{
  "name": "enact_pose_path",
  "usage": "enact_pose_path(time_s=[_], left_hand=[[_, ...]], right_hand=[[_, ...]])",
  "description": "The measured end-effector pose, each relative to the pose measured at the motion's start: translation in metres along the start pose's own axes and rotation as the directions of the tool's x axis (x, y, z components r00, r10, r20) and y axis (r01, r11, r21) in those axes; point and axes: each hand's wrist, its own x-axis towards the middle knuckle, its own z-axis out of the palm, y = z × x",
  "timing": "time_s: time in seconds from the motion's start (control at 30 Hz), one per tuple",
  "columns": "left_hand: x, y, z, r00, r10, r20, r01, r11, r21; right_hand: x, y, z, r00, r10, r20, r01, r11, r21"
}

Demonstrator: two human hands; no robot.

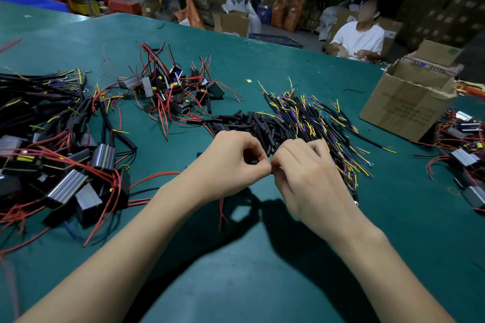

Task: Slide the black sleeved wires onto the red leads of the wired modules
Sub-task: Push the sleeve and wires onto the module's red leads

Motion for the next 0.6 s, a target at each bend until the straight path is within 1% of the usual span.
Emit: enact_pose_path(time_s=[0.07,0.13,0.17,0.23,0.3,0.4,0.5,0.6], left_hand=[[0.0,0.001,-0.001,1.0,-0.017,0.012,0.017,1.0,0.017],[0.0,0.002,-0.002,0.995,-0.085,0.046,0.085,0.996,-0.001],[0.001,0.001,-0.003,0.988,-0.135,0.07,0.137,0.99,-0.022],[0.002,-0.001,-0.005,0.973,-0.205,0.11,0.211,0.976,-0.048],[0.002,-0.001,-0.006,0.974,-0.179,0.136,0.184,0.983,-0.022],[0.0,0.001,-0.005,0.98,-0.113,0.163,0.108,0.993,0.043],[-0.001,-0.001,-0.006,0.976,-0.113,0.188,0.102,0.992,0.067],[-0.002,-0.003,-0.007,0.975,-0.113,0.191,0.101,0.992,0.072]], right_hand=[[0.0,-0.001,0.0,0.999,-0.048,0.004,0.048,0.996,-0.077],[-0.001,-0.003,0.001,0.997,-0.074,-0.005,0.073,0.993,-0.091],[-0.001,-0.003,0.002,0.998,-0.07,-0.008,0.069,0.995,-0.066],[-0.002,-0.004,0.004,1.0,0.001,-0.013,0.0,0.998,0.062],[-0.004,-0.001,0.007,0.995,0.102,-0.001,-0.1,0.976,0.195],[-0.01,0.0,0.013,0.98,0.196,0.038,-0.198,0.938,0.285],[-0.012,-0.002,0.017,0.971,0.236,0.042,-0.235,0.904,0.358],[-0.013,-0.003,0.021,0.962,0.269,0.045,-0.257,0.842,0.473]])
